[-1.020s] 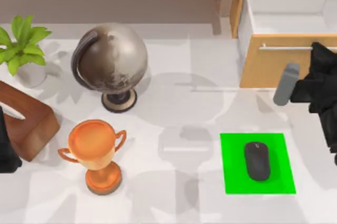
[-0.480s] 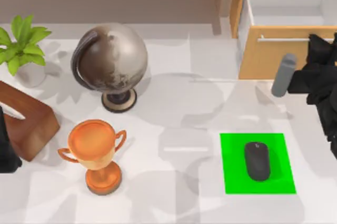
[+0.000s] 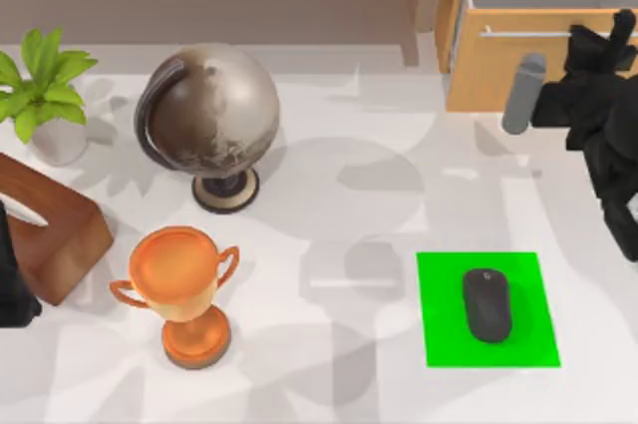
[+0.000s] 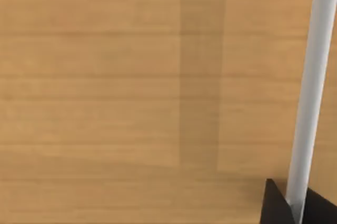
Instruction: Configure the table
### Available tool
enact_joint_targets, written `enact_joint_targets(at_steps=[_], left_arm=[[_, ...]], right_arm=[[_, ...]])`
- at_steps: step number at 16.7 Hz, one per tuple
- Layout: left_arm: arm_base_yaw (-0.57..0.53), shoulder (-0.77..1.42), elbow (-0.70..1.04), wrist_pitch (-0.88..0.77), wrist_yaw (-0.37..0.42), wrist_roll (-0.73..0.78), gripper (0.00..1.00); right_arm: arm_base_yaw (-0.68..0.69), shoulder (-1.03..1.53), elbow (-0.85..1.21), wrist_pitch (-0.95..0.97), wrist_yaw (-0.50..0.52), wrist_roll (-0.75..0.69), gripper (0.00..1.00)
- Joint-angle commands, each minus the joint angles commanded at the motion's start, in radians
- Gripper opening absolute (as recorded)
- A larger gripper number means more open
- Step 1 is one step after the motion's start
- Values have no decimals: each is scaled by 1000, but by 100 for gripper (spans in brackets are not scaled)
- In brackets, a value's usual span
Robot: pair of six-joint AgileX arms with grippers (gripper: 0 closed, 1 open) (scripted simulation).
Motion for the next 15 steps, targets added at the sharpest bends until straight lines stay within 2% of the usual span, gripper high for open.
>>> enact_joint_targets(at_steps=[5, 11, 15], left_arm=[[0, 0, 0, 0, 0, 0, 100], [0, 0, 0, 0, 0, 0, 100], [0, 0, 0, 0, 0, 0, 100]], right_arm=[[5, 10, 13, -11, 0, -2, 0], [-20, 107, 240, -129, -26, -2, 0], [-29, 125, 287, -162, -32, 1, 0]])
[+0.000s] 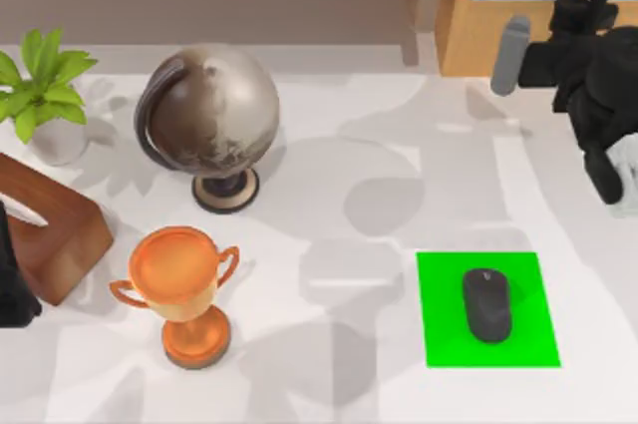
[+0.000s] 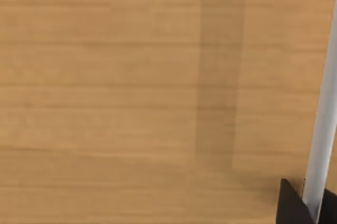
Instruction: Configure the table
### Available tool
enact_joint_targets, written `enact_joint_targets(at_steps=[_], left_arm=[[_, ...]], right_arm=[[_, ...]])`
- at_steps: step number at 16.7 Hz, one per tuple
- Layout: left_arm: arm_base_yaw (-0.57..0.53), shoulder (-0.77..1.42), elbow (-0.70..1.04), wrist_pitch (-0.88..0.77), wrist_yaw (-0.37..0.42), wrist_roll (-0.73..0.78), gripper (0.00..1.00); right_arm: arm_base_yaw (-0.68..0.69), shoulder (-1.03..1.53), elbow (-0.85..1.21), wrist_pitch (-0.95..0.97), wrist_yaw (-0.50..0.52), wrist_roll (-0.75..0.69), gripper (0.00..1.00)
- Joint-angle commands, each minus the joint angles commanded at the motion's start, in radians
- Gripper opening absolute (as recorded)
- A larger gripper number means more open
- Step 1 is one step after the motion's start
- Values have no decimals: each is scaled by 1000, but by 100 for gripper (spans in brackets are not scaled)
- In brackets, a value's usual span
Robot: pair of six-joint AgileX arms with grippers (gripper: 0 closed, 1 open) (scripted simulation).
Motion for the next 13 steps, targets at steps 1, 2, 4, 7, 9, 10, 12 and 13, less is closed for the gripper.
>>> enact_joint_targets(at_steps=[1, 2, 4, 7, 9, 10, 12, 13], left_arm=[[0, 0, 0, 0, 0, 0, 100], [0, 0, 0, 0, 0, 0, 100], [0, 0, 0, 0, 0, 0, 100], [0, 0, 0, 0, 0, 0, 100], [0, 0, 0, 0, 0, 0, 100], [0, 0, 0, 0, 0, 0, 100], [0, 0, 0, 0, 0, 0, 100], [0, 0, 0, 0, 0, 0, 100]], right_arm=[[0, 0, 0, 0, 0, 0, 0], [0, 0, 0, 0, 0, 0, 0], [0, 0, 0, 0, 0, 0, 15], [0, 0, 0, 0, 0, 0, 38], [0, 0, 0, 0, 0, 0, 53], [0, 0, 0, 0, 0, 0, 60], [0, 0, 0, 0, 0, 0, 75], [0, 0, 0, 0, 0, 0, 83]])
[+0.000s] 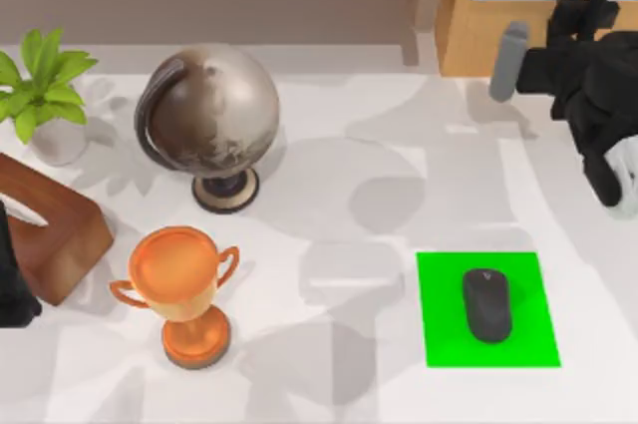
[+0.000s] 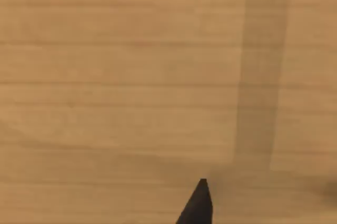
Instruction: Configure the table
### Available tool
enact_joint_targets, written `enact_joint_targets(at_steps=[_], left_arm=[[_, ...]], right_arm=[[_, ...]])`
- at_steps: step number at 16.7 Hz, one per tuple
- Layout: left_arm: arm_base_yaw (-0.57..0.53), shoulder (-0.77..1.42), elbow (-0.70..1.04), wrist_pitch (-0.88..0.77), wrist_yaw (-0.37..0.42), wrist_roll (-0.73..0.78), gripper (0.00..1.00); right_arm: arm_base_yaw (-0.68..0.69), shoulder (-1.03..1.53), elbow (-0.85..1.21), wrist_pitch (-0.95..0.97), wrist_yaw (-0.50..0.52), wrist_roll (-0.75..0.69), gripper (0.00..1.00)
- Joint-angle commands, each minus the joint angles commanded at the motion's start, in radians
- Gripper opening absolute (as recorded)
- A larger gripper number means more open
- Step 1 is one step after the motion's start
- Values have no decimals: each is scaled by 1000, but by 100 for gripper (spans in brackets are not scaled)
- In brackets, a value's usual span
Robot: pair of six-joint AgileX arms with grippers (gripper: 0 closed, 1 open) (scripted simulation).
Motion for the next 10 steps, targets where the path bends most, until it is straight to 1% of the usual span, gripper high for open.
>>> enact_joint_targets(at_steps=[2, 3, 10], left_arm=[[0, 0, 0, 0, 0, 0, 100], [0, 0, 0, 0, 0, 0, 100], [0, 0, 0, 0, 0, 0, 100]], right_arm=[[0, 0, 0, 0, 0, 0, 98], [0, 0, 0, 0, 0, 0, 100], [0, 0, 0, 0, 0, 0, 100]])
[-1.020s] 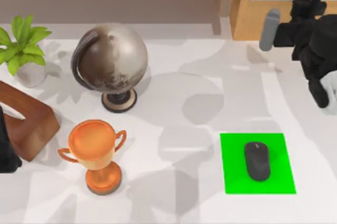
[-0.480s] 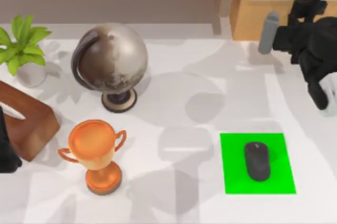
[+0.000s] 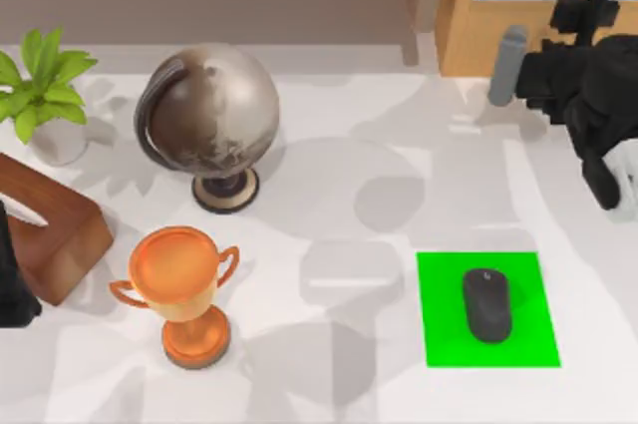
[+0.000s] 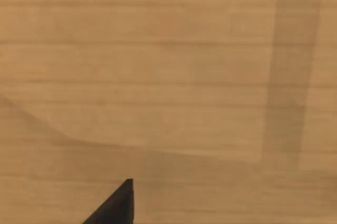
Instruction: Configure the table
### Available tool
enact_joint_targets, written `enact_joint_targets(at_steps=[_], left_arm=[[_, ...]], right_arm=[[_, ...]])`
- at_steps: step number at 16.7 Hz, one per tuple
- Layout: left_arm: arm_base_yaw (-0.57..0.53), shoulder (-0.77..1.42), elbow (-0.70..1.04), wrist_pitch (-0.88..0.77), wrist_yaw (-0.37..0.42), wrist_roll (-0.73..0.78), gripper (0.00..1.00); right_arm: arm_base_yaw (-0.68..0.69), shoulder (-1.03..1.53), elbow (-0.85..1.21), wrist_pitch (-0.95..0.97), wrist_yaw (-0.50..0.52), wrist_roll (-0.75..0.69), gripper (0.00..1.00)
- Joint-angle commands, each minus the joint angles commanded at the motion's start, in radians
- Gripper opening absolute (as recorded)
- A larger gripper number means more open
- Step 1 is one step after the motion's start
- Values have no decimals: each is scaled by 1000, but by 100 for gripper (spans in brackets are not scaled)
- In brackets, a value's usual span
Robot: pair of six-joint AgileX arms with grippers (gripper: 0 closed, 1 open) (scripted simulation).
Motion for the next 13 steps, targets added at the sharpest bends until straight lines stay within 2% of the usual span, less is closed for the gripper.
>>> enact_joint_targets(at_steps=[13], left_arm=[[0, 0, 0, 0, 0, 0, 100]], right_arm=[[37, -43, -154, 99, 15, -4, 100]])
